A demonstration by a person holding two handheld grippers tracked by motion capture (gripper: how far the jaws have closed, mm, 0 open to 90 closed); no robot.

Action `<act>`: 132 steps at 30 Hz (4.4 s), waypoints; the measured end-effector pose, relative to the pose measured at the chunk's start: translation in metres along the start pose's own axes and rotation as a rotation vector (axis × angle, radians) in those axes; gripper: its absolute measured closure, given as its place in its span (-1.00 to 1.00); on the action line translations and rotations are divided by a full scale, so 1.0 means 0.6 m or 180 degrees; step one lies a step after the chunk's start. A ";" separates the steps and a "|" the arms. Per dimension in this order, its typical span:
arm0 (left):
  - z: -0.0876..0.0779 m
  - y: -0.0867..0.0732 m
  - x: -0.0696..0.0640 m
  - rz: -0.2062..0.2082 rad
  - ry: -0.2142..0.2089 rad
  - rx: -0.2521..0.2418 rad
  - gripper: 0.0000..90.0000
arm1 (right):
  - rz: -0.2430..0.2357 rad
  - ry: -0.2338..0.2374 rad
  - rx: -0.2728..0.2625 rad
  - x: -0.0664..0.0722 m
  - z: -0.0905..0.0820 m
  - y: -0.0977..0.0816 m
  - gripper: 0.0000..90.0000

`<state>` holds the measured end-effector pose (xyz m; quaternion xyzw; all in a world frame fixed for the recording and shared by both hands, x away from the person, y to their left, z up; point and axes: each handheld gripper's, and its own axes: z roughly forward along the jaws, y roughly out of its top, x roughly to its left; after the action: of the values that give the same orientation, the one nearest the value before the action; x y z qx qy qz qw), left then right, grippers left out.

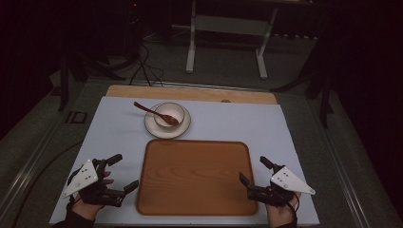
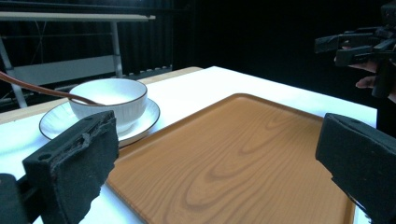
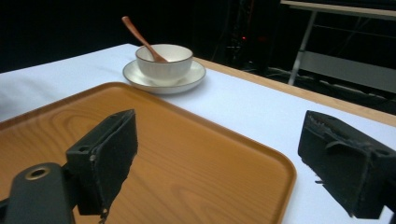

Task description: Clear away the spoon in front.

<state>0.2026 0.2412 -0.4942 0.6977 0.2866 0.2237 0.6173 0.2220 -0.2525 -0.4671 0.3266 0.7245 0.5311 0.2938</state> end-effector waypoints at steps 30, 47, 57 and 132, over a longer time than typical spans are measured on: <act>0.010 0.075 -0.024 0.0067 -0.0572 0.0084 -1.00 | -0.0068 0.0046 0.0097 0.014 0.000 0.008 -0.74; 0.055 0.169 0.034 -0.0015 -0.0382 0.0014 -1.00 | -0.0117 0.0156 0.0054 0.023 0.004 0.009 -0.74; 0.091 0.198 0.108 -0.0291 -0.0094 0.0016 -1.00 | -0.0109 0.0168 0.0082 0.025 0.006 0.009 -0.74; 0.263 0.007 0.262 -0.2881 0.1162 -0.0519 0.86 | -0.0009 0.0410 0.0168 0.020 0.012 0.002 -0.73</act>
<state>0.4238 0.2314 -0.5184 0.4022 0.6458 0.0733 0.6448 0.2203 -0.2383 -0.4685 0.2984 0.7562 0.5312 0.2387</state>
